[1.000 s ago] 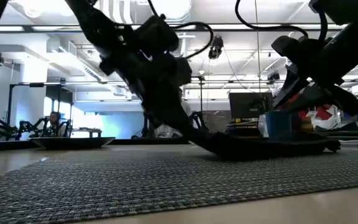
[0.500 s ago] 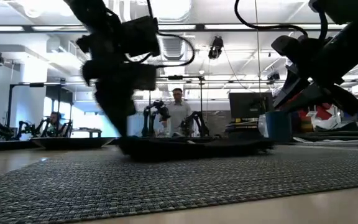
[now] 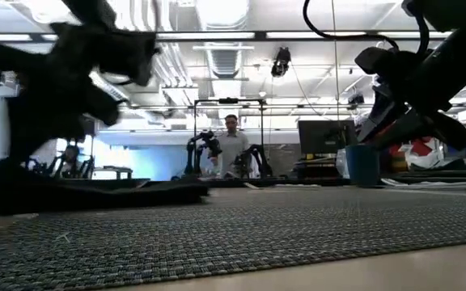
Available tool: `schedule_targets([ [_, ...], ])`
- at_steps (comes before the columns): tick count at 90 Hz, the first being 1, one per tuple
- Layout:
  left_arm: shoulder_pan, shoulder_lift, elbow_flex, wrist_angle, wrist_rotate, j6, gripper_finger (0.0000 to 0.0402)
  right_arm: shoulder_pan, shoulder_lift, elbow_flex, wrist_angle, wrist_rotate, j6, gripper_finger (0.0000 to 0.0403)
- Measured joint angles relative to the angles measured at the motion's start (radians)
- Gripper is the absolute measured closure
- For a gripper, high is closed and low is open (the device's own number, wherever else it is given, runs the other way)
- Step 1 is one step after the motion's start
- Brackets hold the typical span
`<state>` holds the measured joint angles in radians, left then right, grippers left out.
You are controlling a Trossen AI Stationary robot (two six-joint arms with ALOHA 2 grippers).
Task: Set table place
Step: Move the black napkin to the middle left of the table
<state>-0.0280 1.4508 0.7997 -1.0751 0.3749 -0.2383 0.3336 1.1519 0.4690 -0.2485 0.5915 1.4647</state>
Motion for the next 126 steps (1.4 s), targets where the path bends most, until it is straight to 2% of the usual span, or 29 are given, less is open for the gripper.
schedule_targets([
  [13, -0.095, -0.052, -0.151, -0.001, 0.13, -0.11, 0.0402, 0.0, 0.0, 0.0, -0.001, -0.042, -0.027, 0.0314],
  [23, -0.212, -0.102, -0.218, 0.057, 0.32, -0.207, 0.0401, 0.0, 0.0, 0.0, -0.001, -0.066, -0.043, 0.0323],
  [32, -0.323, -0.141, -0.23, 0.228, 0.435, -0.325, 0.0401, 0.0, 0.0, 0.0, -0.001, -0.074, -0.054, 0.0329],
  [39, -0.382, -0.167, -0.231, 0.445, 0.481, -0.42, 0.0401, 0.0, 0.0, 0.0, -0.001, -0.075, -0.064, 0.0332],
  [46, -0.41, -0.185, -0.231, 0.709, 0.467, -0.493, 0.0395, 0.0, 0.0, 0.0, 0.0, -0.076, -0.066, 0.0334],
  [56, -0.403, -0.189, -0.217, 0.956, 0.324, -0.539, 0.038, 0.0, 0.0, 0.0, 0.0, -0.076, -0.066, 0.0332],
  [64, -0.389, -0.182, -0.208, 0.968, 0.241, -0.542, 0.0366, 0.0, 0.0, 0.0, 0.0, -0.076, -0.066, 0.0326],
  [72, -0.39, -0.16, -0.214, 0.963, 0.228, -0.561, 0.0351, 0.0, 0.0, 0.0, 0.0, -0.077, -0.065, 0.032],
  [88, -0.432, -0.085, -0.246, 0.976, 0.301, -0.596, 0.033, 0.0, 0.0, 0.0, 0.0, -0.096, -0.071, 0.0312],
  [103, -0.475, -0.008, -0.247, 1.095, 0.356, -0.644, 0.0313, 0.0, 0.0, 0.0, 0.0, -0.097, -0.076, 0.0309],
  [126, -0.519, 0.04, -0.237, 1.249, 0.37, -0.742, 0.0251, 0.0, 0.0, 0.0, -0.001, -0.098, -0.093, 0.0322],
])
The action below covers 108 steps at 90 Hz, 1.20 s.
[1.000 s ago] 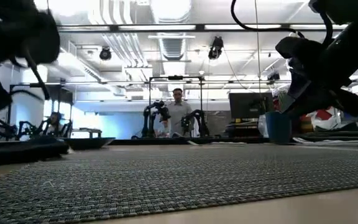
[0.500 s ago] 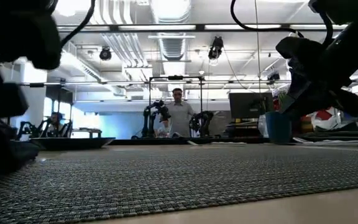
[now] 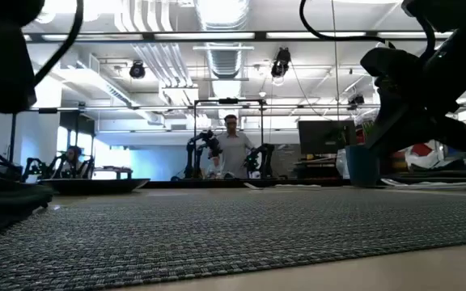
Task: Set table place
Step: Move the black napkin to the middle left of the table
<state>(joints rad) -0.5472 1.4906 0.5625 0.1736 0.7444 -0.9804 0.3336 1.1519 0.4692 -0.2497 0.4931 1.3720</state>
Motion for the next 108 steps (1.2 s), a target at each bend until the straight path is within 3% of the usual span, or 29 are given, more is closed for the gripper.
schedule_targets([
  [6, 0.0, -0.005, 0.0, -0.006, -0.014, -0.01, 0.0239, 0.0, 0.0, 0.0, 0.0, 0.0, -0.005, 0.0326],
  [11, 0.001, -0.018, 0.0, -0.019, -0.097, -0.02, 0.0237, 0.0, 0.0, 0.0, 0.001, 0.0, -0.01, 0.033],
  [20, -0.008, -0.049, 0.0, -0.048, -0.395, -0.036, 0.0264, 0.0, 0.0, 0.0, 0.0, 0.0, -0.013, 0.0337],
  [30, -0.034, -0.066, 0.0, -0.174, -0.767, -0.172, 0.0341, 0.0, 0.0, 0.0, 0.001, 0.0, -0.013, 0.0345],
  [35, -0.058, -0.069, 0.0, -0.248, -0.895, -0.273, 0.0381, 0.0, 0.0, 0.0, 0.001, 0.0, -0.012, 0.0349],
  [43, -0.119, -0.071, 0.027, -0.382, -1.02, -0.436, 0.0394, 0.0, 0.0, 0.0, 0.001, -0.004, -0.012, 0.0354],
  [54, -0.2, -0.071, 0.144, -0.641, -1.097, -0.555, 0.04, 0.0, 0.0, 0.0, 0.001, -0.004, -0.013, 0.0353],
  [64, -0.228, -0.043, 0.239, -0.813, -1.106, -0.572, 0.0401, 0.0, 0.002, 0.0, 0.001, -0.003, -0.015, 0.0347],
  [72, -0.23, 0.006, 0.256, -0.789, -1.093, -0.532, 0.0401, 0.0, 0.01, 0.0, 0.001, 0.0, -0.015, 0.0342],
  [88, -0.224, 0.103, 0.246, -0.647, -0.971, -0.437, 0.0401, 0.0, 0.029, 0.0, 0.002, -0.002, -0.005, 0.0337],
  [108, -0.224, 0.082, 0.225, -0.682, -0.885, -0.391, 0.0402, 0.0, 0.037, 0.001, 0.027, -0.003, -0.005, 0.0346],
])
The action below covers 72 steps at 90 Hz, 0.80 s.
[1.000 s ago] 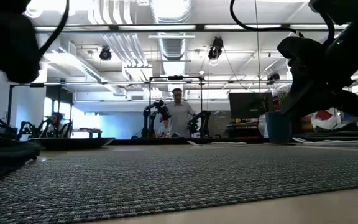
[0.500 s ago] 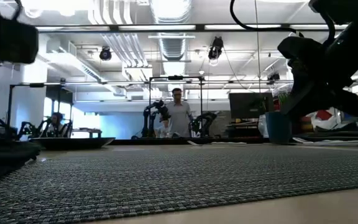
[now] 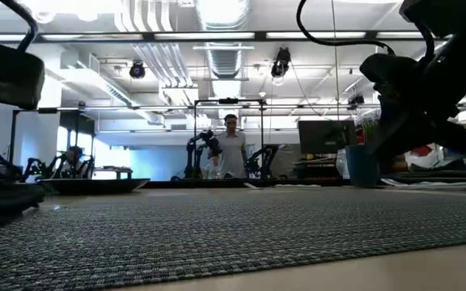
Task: Set table place
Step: Move the black napkin to the middle left of the table
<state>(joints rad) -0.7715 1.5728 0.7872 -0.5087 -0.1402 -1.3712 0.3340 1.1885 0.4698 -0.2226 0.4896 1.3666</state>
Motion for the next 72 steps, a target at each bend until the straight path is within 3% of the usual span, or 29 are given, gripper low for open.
schedule_targets([
  [29, 0.0, -0.118, -0.096, -0.168, 0.18, 0.157, 0.0401, 0.0, 0.0, 0.0, -0.002, 0.0, -0.006, 0.0358],
  [44, 0.0, -0.195, -0.15, -0.278, 0.202, 0.268, 0.0401, 0.0, 0.0, 0.0, -0.003, 0.0, -0.009, 0.0347],
  [72, 0.0, -0.305, -0.223, -0.287, 0.206, 0.446, 0.0401, 0.0, 0.0, 0.0, -0.003, 0.008, -0.01, 0.0334],
])
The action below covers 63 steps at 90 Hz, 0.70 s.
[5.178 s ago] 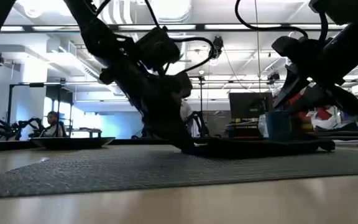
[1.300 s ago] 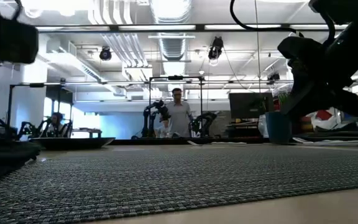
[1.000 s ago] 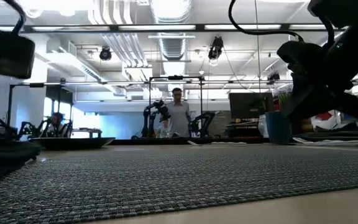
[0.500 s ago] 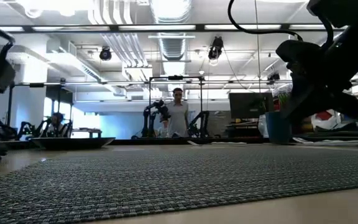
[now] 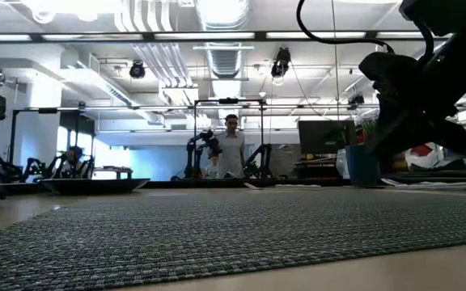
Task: Set table place
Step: Move the black napkin to the middle left of the table
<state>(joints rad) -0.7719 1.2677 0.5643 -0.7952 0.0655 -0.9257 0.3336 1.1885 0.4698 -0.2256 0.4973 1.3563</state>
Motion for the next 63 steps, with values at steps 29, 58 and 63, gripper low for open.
schedule_targets([
  [29, 0.0, 0.026, 0.015, 0.063, -0.022, 0.184, 0.0402, 0.0, 0.0, 0.0, 0.0, 0.0, 0.0, 0.0349],
  [58, 0.002, 0.037, 0.038, 0.033, -0.003, 0.134, 0.0402, 0.0, 0.0, 0.0, 0.0, 0.0, 0.0, 0.0356],
  [63, 0.002, 0.027, 0.044, 0.024, -0.001, 0.116, 0.0402, 0.0, 0.0, 0.0, 0.0, 0.0, 0.0, 0.0351],
])
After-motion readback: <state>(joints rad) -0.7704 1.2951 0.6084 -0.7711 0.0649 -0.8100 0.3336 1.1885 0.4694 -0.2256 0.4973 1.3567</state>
